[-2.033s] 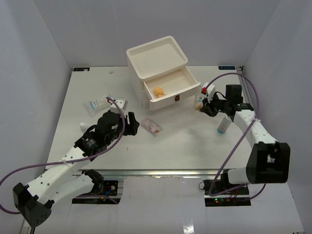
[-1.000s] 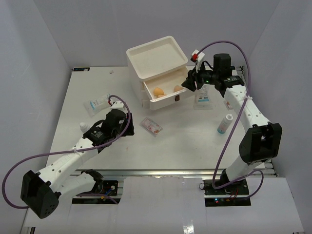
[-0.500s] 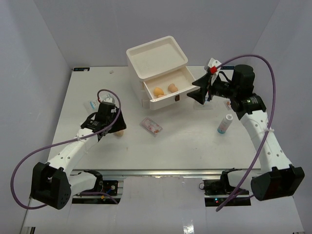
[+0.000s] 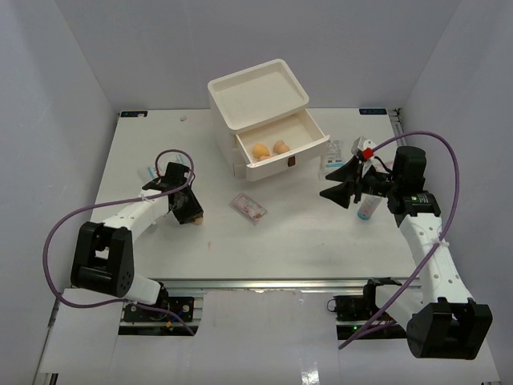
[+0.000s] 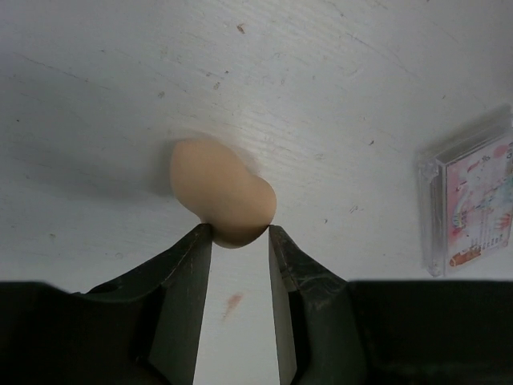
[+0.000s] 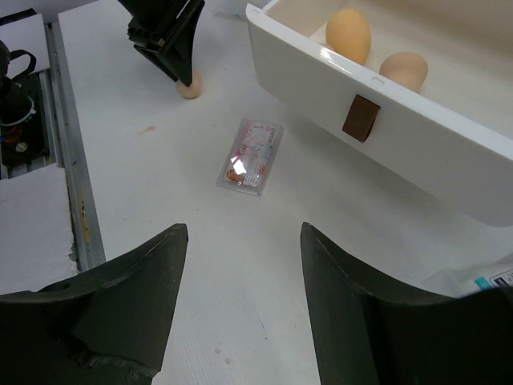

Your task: Organize the makeup

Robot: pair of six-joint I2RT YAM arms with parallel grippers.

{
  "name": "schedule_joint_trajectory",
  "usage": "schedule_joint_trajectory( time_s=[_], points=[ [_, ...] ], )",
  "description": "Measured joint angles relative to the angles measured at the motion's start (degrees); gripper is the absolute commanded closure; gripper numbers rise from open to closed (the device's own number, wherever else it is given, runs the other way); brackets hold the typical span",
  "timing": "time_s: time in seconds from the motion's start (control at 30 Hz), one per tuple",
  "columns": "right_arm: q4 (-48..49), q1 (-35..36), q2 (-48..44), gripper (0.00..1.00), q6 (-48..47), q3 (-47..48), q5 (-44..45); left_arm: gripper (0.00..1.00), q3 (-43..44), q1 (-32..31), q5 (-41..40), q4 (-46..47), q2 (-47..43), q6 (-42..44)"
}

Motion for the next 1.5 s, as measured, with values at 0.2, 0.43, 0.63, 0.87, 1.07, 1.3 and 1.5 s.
schedule_joint_trajectory(
  time_s=[0.2,0.43,0.63,0.87,1.07,1.3,1.5],
  points=[
    [0.2,-2.4,-0.1,0.35,0.0,-0.2,-2.0,0.87,0.1,0.0,0.1,0.2,2.0,-1.5],
    [0.3,-3.8,-0.1,0.35,0.1,-0.5,-3.2,1.00,0.7,0.0,0.3,0.7,1.6,-1.8],
    [0.4,-4.8,-0.1,0.35,0.0,-0.8,-3.6,1.00,0.2,-0.7,7.3,7.6,-10.1,0.0],
    [0.3,-5.3,1.4,0.35,0.0,-1.4,-3.6,1.00,9.7,-7.4,15.9,20.0,-18.2,3.9],
    [0.4,-5.4,1.7,0.35,0.0,-1.5,-3.6,0.96,30.2,-13.3,18.6,24.3,-4.3,7.9],
    [0.5,-6.0,1.7,0.35,0.0,-1.7,-3.6,0.78,43.9,-16.9,18.5,21.5,12.3,10.9],
    [0.5,-6.0,2.0,0.35,0.0,-2.2,-3.6,0.58,48.4,-18.0,17.2,16.0,20.2,12.6]
  ],
)
